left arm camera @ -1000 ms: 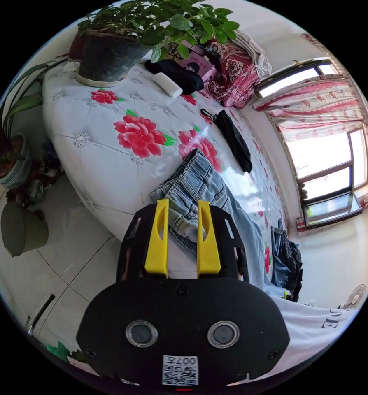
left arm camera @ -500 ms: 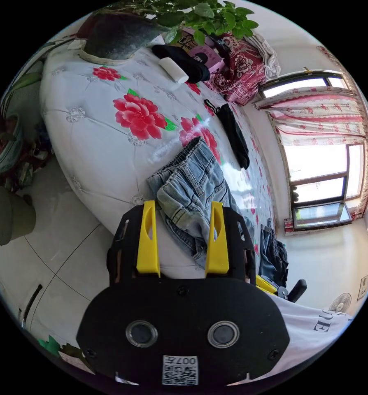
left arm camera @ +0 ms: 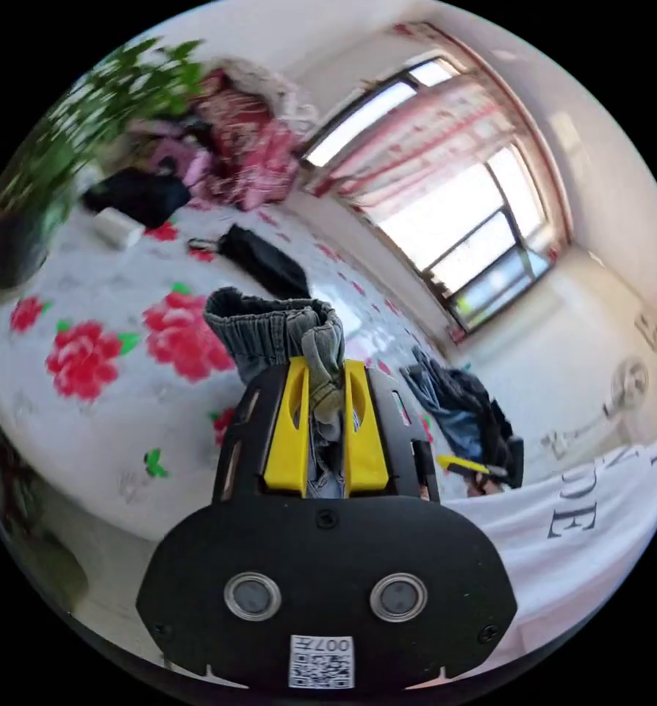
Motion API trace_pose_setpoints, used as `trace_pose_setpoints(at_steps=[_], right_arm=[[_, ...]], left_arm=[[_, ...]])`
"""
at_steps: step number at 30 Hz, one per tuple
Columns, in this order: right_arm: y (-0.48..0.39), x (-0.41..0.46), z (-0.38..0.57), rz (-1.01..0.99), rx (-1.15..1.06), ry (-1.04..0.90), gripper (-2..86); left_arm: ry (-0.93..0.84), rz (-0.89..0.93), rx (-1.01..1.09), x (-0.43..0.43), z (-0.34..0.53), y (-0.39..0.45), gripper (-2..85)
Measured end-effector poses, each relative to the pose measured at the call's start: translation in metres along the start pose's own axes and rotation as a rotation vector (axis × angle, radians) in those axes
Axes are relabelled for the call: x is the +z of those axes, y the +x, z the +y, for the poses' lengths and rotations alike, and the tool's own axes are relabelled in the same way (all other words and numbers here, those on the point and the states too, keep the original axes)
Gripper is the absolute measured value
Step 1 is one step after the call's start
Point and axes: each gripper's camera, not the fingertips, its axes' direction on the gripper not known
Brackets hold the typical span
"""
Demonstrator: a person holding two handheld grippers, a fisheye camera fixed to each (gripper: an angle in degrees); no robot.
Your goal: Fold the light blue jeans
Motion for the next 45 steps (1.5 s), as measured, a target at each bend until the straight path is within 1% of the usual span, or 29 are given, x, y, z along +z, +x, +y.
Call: trace_pose_setpoints(at_steps=[1,2,3,4,5,6,7,9,11,13,14,16,19,21,24,27,28,29,31,33,34,35,36,37,39,41,42,43,45], right_arm=[[0.007,-0.005,0.003,0.004,0.026,0.015,7.5],[0.021,-0.013,0.01,0.008,0.083,0.048,7.6],[0.034,-0.021,0.016,0.004,0.139,0.082,7.6],[0.04,-0.024,0.02,0.001,0.165,0.1,7.7],[0.052,-0.03,0.027,-0.005,0.217,0.135,7.7],[0.061,-0.035,0.033,-0.013,0.259,0.163,7.8],[0.066,-0.037,0.036,-0.018,0.277,0.174,7.8],[0.083,-0.039,0.049,-0.054,0.341,0.182,7.9],[0.096,-0.037,0.059,-0.083,0.381,0.166,8.1],[0.11,-0.031,0.07,-0.104,0.423,0.131,8.3],[0.121,-0.025,0.077,-0.122,0.461,0.098,8.6],[0.137,-0.016,0.087,-0.159,0.514,0.063,8.9],[0.162,-0.004,0.097,-0.245,0.597,0.045,9.0],[0.179,0.006,0.098,-0.334,0.64,0.027,8.7],[0.196,0.015,0.099,-0.447,0.676,0.009,7.5],[0.204,0.023,0.097,-0.499,0.727,-0.017,5.9],[0.205,0.026,0.095,-0.532,0.742,-0.019,5.5],[0.207,0.027,0.089,-0.573,0.765,0.009,4.7],[0.204,0.026,0.067,-0.689,0.746,0.097,3.7],[0.187,0.029,0.006,-0.78,0.658,0.147,2.5],[0.181,0.028,-0.013,-0.789,0.627,0.159,2.2],[0.168,0.027,-0.056,-0.807,0.543,0.184,1.8],[0.153,0.025,-0.102,-0.819,0.462,0.2,1.5],[0.145,0.024,-0.125,-0.82,0.424,0.208,1.4],[0.112,0.024,-0.213,-0.82,0.308,0.244,1.2],[0.091,0.032,-0.272,-0.813,0.262,0.26,1.4],[0.08,0.04,-0.304,-0.773,0.256,0.258,1.7],[0.075,0.045,-0.316,-0.742,0.254,0.254,1.9],[0.061,0.07,-0.34,-0.593,0.239,0.216,2.6]], left_arm=[[-0.062,0.093,0.155,0.015,-0.013,0.033,7.5],[-0.094,0.146,0.225,0.024,-0.017,0.049,7.6],[-0.165,0.255,0.332,0.047,-0.02,0.078,7.8],[-0.239,0.36,0.395,0.074,-0.017,0.102,8.7],[-0.275,0.408,0.415,0.088,-0.013,0.111,9.1],[-0.37,0.463,0.443,0.118,-0.001,0.125,9.7],[-0.449,0.447,0.434,0.144,0.011,0.129,10.6],[-0.526,0.389,0.387,0.17,0.026,0.12,11.4],[-0.548,0.308,0.304,0.178,0.036,0.099,11.2],[-0.584,0.207,0.154,0.179,0.043,0.058,12.0],[-0.589,0.186,0.113,0.178,0.045,0.047,12.3],[-0.605,0.158,-0.051,0.178,0.051,0.008,13.5],[-0.636,0.224,-0.234,0.194,0.064,-0.028,14.4],[-0.688,0.271,-0.309,0.214,0.074,-0.038,14.7],[-0.719,0.297,-0.276,0.236,0.073,-0.031,13.1],[-0.773,0.302,-0.188,0.254,0.062,-0.018,8.4],[-0.78,0.321,-0.189,0.259,0.054,-0.017,5.8],[-0.778,0.329,-0.194,0.261,0.048,-0.018,5.6],[-0.665,0.407,-0.222,0.255,0.011,-0.027,5.1],[-0.562,0.491,-0.26,0.249,-0.028,-0.039,5.0],[-0.517,0.481,-0.23,0.244,-0.062,-0.045,4.9],[-0.495,0.462,-0.189,0.241,-0.081,-0.046,4.9],[-0.45,0.414,-0.103,0.231,-0.121,-0.047,4.9],[-0.401,0.377,-0.045,0.219,-0.161,-0.051,5.0],[-0.33,0.333,-0.018,0.201,-0.219,-0.062,5.1],[-0.272,0.222,-0.02,0.185,-0.267,-0.076,5.6],[-0.255,0.101,-0.01,0.179,-0.291,-0.083,7.0],[-0.267,-0.062,-0.023,0.176,-0.306,-0.093,7.9],[-0.283,-0.263,-0.06,0.175,-0.308,-0.104,8.4]])
